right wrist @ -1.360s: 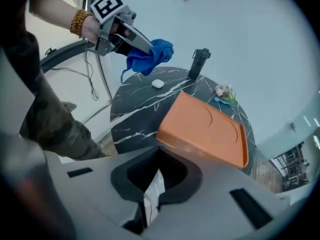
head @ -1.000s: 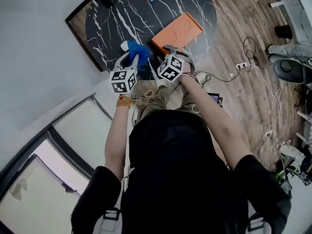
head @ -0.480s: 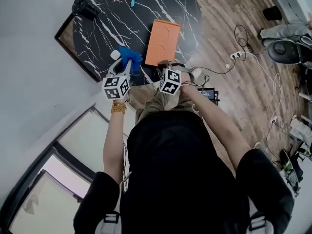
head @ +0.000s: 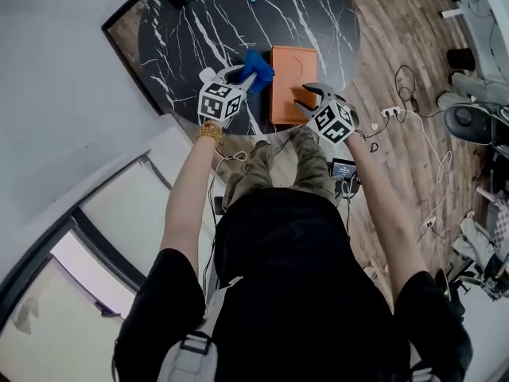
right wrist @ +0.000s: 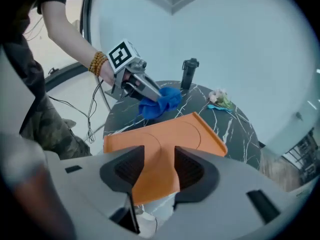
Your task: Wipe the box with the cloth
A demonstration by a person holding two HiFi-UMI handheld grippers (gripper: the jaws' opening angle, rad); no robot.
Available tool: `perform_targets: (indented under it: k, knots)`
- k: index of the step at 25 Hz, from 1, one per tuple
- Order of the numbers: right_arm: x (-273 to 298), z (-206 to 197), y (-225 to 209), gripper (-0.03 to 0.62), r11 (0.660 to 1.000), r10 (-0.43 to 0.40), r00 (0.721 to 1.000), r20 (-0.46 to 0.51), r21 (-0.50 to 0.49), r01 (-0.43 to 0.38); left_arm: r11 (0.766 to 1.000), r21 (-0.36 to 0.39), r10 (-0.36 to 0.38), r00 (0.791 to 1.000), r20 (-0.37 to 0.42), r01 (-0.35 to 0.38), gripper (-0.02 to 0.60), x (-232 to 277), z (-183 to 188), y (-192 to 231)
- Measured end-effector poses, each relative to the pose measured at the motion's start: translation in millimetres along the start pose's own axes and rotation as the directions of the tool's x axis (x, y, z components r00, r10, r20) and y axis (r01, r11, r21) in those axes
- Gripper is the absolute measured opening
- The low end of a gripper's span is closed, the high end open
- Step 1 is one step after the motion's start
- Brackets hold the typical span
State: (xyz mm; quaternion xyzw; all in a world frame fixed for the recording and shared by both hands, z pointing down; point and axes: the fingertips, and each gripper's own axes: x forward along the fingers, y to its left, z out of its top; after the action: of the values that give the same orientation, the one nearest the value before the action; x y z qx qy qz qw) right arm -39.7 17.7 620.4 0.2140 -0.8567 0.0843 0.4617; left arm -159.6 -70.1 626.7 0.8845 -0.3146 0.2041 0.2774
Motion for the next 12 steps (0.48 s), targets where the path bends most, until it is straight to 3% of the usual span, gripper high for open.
perform_targets:
  k: [3,5,6,9,10,12]
  knots:
    - [25.6,3.6,-4.1,0.181,0.996,0.064,0.988,-0.142,-0.058,-0.073,0.992,-0.129,0.016,0.999,0.039,-0.011,0.094,28.5,12.3,34.2]
    - [34.7,-1.8,-1.7,0.181,0.994,0.081,0.976,-0.203,-0.051,-0.093,0.966,-0.257,-0.004,1.0,0.027,0.011,0.092,48.1,15.7,48.9]
    - [36.3,-4.7,-1.0,0.181,0.996,0.08,0.974,-0.213,-0.032,-0.089,0.937,-0.343,-0.053,0.998,0.02,0.057,0.092,58.1,15.0,48.2]
    - [34.0,-9.0,-4.2,0.181,0.998,0.059,0.979,-0.197,0.03,-0.054,0.797,-0.571,-0.234,0.972,0.006,0.195,0.086,80.5,2.4,24.0]
    - [34.1,-9.2,-4.9,0.181,0.998,0.057,0.98,-0.192,0.044,-0.05,0.766,-0.608,-0.26,0.966,0.003,0.208,0.083,81.3,-4.2,16.4]
    - [37.5,-6.4,-3.2,0.183,0.996,0.072,0.979,-0.192,0.055,-0.063,0.732,-0.648,-0.273,0.962,0.001,0.208,0.078,67.8,-21.8,5.1]
